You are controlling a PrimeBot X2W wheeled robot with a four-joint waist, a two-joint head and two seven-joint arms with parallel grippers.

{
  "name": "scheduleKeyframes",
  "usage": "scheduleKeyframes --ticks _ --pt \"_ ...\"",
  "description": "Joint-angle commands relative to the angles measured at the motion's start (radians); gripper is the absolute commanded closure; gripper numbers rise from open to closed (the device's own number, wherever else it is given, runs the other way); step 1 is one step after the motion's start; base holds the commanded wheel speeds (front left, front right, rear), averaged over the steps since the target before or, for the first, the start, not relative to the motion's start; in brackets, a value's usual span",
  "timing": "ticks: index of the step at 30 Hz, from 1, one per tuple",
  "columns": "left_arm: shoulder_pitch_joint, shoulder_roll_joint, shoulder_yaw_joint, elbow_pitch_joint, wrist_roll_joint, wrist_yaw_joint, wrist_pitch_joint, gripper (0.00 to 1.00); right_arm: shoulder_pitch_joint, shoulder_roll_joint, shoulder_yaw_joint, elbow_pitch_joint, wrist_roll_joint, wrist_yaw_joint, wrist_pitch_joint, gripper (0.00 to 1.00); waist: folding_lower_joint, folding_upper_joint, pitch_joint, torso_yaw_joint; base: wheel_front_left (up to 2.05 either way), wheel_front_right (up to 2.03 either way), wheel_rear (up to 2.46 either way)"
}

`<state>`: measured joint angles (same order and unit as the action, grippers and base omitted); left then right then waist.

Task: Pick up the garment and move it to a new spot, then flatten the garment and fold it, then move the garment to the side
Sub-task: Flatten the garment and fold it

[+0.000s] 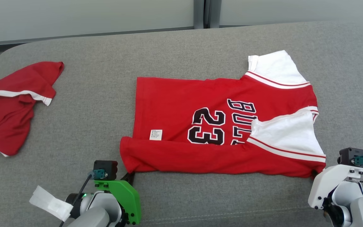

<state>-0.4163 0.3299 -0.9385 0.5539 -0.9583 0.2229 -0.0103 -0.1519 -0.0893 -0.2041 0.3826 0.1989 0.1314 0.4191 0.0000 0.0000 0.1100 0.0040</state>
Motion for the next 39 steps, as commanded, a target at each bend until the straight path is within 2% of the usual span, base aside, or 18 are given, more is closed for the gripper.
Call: scheduleKeyframes --ticks 1,15,22,30,36,37,38,39 --pt "-0.008 0.011 0.004 0.002 -0.006 -0.003 -0.004 1.00 -0.003 -0.009 -0.004 0.002 0.002 -0.001 -0.003 1.00 0.0000 0.0000 -0.001 0.002 0.00 0.00 0.00" --pt "0.037 0.051 -0.012 -0.008 -0.018 -0.006 0.028 1.00 0.010 -0.023 -0.007 0.006 -0.012 -0.002 0.013 1.00 0.0000 0.0000 -0.009 0.012 0.00 0.00 0.00" --pt "0.092 0.077 -0.009 -0.047 -0.039 0.011 0.040 1.00 0.037 -0.036 -0.012 -0.032 0.009 -0.002 0.048 1.00 0.0000 0.0000 -0.020 0.024 0.00 0.00 0.00" --pt "0.152 0.110 -0.003 -0.117 -0.068 0.034 0.053 1.00 0.127 -0.064 -0.021 -0.210 0.072 -0.002 0.186 1.00 0.0000 0.0000 -0.039 0.036 0.00 0.00 0.00" --pt "0.188 0.142 0.004 -0.168 -0.077 0.058 0.055 1.00 0.187 -0.062 -0.044 -0.331 0.061 -0.002 0.252 1.00 0.0000 0.0000 -0.049 0.029 0.00 0.00 0.00" --pt "0.191 0.145 0.002 -0.174 -0.076 0.061 0.056 0.98 0.195 -0.057 -0.040 -0.340 0.060 -0.002 0.260 1.00 0.0000 0.0000 -0.050 0.028 0.00 0.00 0.00" --pt "0.192 0.148 -0.002 -0.177 -0.073 0.062 0.058 0.80 0.199 -0.052 -0.035 -0.345 0.062 -0.002 0.267 1.00 0.0000 0.0000 -0.050 0.027 0.00 0.00 0.00" --pt "0.194 0.148 -0.003 -0.180 -0.070 0.065 0.058 0.54 0.203 -0.048 -0.030 -0.347 0.063 -0.002 0.270 1.00 0.0000 0.0000 -0.051 0.027 0.00 0.00 0.00"
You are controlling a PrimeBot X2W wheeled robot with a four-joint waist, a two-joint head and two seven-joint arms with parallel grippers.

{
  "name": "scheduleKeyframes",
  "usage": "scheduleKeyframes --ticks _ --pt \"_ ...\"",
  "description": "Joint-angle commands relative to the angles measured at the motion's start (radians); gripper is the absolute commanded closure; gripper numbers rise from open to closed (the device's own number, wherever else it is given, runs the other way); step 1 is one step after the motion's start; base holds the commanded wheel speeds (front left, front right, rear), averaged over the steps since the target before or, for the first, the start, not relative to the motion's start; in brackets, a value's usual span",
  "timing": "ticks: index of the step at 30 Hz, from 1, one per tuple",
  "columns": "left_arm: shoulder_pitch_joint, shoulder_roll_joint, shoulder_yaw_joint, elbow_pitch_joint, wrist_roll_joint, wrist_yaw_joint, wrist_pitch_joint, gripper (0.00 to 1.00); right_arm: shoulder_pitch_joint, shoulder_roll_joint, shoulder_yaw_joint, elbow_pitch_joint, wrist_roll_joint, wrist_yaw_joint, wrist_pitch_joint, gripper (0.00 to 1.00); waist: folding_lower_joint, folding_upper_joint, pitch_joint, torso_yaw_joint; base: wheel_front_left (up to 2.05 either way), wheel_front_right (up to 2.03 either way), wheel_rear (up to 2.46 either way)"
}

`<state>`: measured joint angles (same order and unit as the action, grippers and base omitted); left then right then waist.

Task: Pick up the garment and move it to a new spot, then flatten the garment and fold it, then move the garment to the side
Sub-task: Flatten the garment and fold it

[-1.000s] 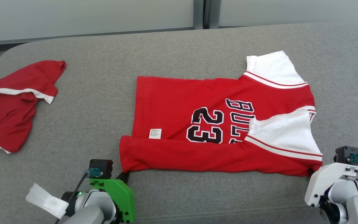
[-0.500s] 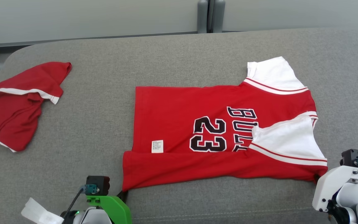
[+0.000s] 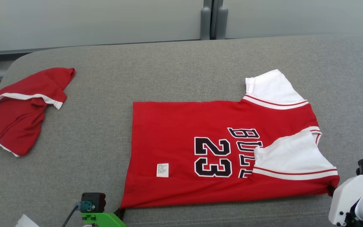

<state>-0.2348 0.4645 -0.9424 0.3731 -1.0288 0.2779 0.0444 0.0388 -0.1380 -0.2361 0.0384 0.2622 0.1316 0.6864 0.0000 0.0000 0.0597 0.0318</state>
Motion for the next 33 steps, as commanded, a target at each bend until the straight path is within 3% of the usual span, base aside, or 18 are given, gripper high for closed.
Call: scheduleKeyframes --ticks 1,2,3,4,10,17,23,29,33 --pt "0.012 0.014 0.001 0.001 0.001 0.010 0.004 0.54 0.012 0.001 0.002 -0.003 -0.001 -0.002 0.002 1.00 0.0000 0.0000 -0.001 -0.001 0.00 0.00 0.00" --pt "0.014 0.012 0.001 0.000 0.001 0.013 0.001 0.00 0.017 0.006 0.005 -0.001 0.000 -0.002 0.008 1.00 0.0000 0.0000 -0.002 -0.001 0.00 0.00 0.00" --pt "0.016 0.010 0.000 0.001 0.001 0.017 0.004 0.00 0.020 0.010 0.007 0.002 -0.003 -0.002 0.008 0.71 0.0000 0.0000 -0.004 -0.002 0.00 0.00 0.00" --pt "0.018 0.007 -0.002 0.002 0.000 0.021 0.007 0.00 0.021 0.017 0.004 0.008 -0.005 -0.002 0.009 0.00 0.0000 0.0000 -0.005 -0.002 0.00 0.00 0.00" --pt "0.038 0.002 0.007 0.006 -0.018 0.055 0.013 0.00 0.019 0.023 0.010 0.031 -0.021 -0.002 -0.039 0.00 0.0000 0.0000 -0.026 0.000 0.00 0.00 0.00" --pt "0.031 0.028 0.076 -0.055 0.017 0.071 -0.151 0.00 -0.009 0.045 0.004 0.030 0.004 -0.001 -0.225 0.00 0.0000 0.0000 -0.068 0.007 0.00 0.00 0.00" --pt "0.022 0.030 0.169 -0.127 0.055 0.086 -0.290 0.00 -0.029 0.054 0.077 0.057 0.049 -0.001 -0.398 0.00 0.0000 0.0000 -0.097 0.012 0.00 0.00 0.00" --pt "0.057 -0.011 0.327 -0.218 0.120 0.080 -0.309 0.00 -0.053 0.049 0.165 0.088 0.078 -0.001 -0.541 0.00 0.0000 0.0000 -0.128 0.017 0.00 0.00 0.00" --pt "0.126 -0.090 0.494 -0.283 0.134 0.053 -0.308 0.00 -0.069 0.057 0.206 0.112 0.078 -0.001 -0.612 0.00 0.0000 0.0000 -0.146 0.023 0.00 0.00 0.00"
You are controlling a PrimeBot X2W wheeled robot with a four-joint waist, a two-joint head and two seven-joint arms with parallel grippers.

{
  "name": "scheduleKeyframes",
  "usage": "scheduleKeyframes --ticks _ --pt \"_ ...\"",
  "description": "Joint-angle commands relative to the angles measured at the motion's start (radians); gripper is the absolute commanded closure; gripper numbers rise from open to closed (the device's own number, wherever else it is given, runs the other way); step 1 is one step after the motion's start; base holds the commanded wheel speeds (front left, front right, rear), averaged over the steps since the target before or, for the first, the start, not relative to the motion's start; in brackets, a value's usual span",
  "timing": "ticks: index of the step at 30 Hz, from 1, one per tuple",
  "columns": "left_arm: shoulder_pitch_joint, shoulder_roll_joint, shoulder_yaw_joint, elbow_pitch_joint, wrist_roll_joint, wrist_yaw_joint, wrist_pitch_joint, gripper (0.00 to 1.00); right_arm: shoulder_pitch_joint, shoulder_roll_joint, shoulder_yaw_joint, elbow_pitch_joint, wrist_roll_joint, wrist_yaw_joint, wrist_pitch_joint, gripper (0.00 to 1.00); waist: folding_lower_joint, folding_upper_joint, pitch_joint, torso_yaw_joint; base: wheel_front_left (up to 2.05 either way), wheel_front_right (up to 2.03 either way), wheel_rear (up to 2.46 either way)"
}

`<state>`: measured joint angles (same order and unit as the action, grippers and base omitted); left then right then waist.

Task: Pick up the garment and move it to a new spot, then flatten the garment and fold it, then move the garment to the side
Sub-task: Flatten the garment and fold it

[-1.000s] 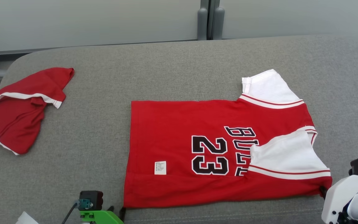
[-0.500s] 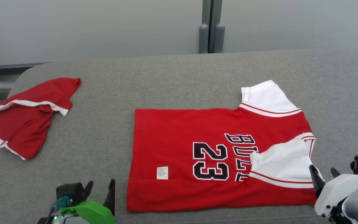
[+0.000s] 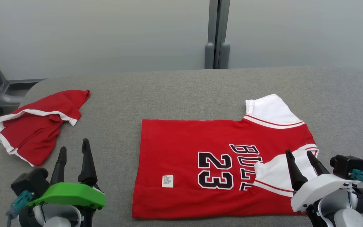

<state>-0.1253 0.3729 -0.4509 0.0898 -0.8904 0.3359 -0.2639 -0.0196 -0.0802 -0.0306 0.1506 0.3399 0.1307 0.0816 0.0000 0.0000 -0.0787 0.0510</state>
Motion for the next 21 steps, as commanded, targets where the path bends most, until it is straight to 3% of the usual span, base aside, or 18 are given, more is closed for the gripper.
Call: scheduleKeyframes --ticks 1,5,11,21 --pt "0.027 -0.018 0.040 -0.012 -0.004 -0.018 0.000 0.00 -0.013 0.003 0.005 0.008 0.003 0.000 -0.020 0.00 0.0000 0.0000 -0.012 0.005 0.00 0.00 0.00" --pt "0.076 -0.055 0.103 -0.019 0.036 -0.086 0.000 0.00 -0.028 0.017 0.038 0.039 -0.001 0.000 -0.066 0.00 0.0000 0.0000 -0.022 0.005 0.00 0.00 0.00" --pt "0.113 -0.034 0.072 0.016 0.116 -0.153 0.000 0.00 -0.024 0.023 0.088 0.069 -0.023 0.000 -0.124 0.00 0.0000 0.0000 -0.036 -0.001 0.00 0.00 0.00" --pt "0.172 0.009 0.009 0.049 0.169 -0.183 0.012 0.00 0.012 0.028 0.123 0.125 -0.053 0.000 -0.197 0.00 0.0000 0.0000 -0.063 -0.018 0.00 0.00 0.00"
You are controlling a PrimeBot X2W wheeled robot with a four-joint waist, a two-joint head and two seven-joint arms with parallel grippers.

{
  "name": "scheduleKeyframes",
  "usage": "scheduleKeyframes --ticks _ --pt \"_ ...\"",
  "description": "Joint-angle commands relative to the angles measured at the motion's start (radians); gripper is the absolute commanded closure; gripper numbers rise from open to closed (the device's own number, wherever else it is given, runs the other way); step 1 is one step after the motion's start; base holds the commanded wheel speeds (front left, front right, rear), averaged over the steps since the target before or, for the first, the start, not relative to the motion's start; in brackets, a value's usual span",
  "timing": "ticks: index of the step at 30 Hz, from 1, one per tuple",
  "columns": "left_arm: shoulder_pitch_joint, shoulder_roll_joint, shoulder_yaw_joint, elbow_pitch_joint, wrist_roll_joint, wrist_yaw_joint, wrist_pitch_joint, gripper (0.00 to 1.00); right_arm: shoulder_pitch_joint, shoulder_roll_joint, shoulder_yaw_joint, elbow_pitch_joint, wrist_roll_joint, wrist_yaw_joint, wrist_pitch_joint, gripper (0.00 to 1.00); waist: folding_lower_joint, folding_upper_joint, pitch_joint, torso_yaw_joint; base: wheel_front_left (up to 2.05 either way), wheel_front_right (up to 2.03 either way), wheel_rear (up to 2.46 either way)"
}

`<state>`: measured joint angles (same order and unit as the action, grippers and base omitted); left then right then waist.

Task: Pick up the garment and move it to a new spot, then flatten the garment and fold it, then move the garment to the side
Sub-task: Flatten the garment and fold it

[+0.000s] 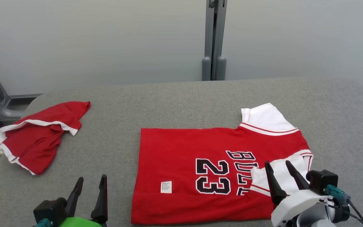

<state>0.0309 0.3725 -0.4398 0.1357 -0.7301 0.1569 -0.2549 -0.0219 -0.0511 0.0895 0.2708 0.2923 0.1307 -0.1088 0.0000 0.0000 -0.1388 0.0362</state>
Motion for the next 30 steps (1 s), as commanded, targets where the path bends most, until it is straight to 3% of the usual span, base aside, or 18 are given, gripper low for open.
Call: scheduleKeyframes --ticks 1,30 --pt "0.020 0.012 -0.005 0.005 0.013 -0.002 0.004 0.00 0.016 -0.001 0.002 0.009 -0.010 0.000 -0.011 0.00 0.0000 0.0000 -0.005 -0.005 0.00 0.00 0.00" --pt "0.042 0.027 -0.016 -0.006 -0.034 0.003 0.055 0.00 0.005 0.000 0.042 0.085 0.052 0.000 -0.041 0.00 0.0000 0.0000 -0.003 -0.011 0.00 0.00 0.00"
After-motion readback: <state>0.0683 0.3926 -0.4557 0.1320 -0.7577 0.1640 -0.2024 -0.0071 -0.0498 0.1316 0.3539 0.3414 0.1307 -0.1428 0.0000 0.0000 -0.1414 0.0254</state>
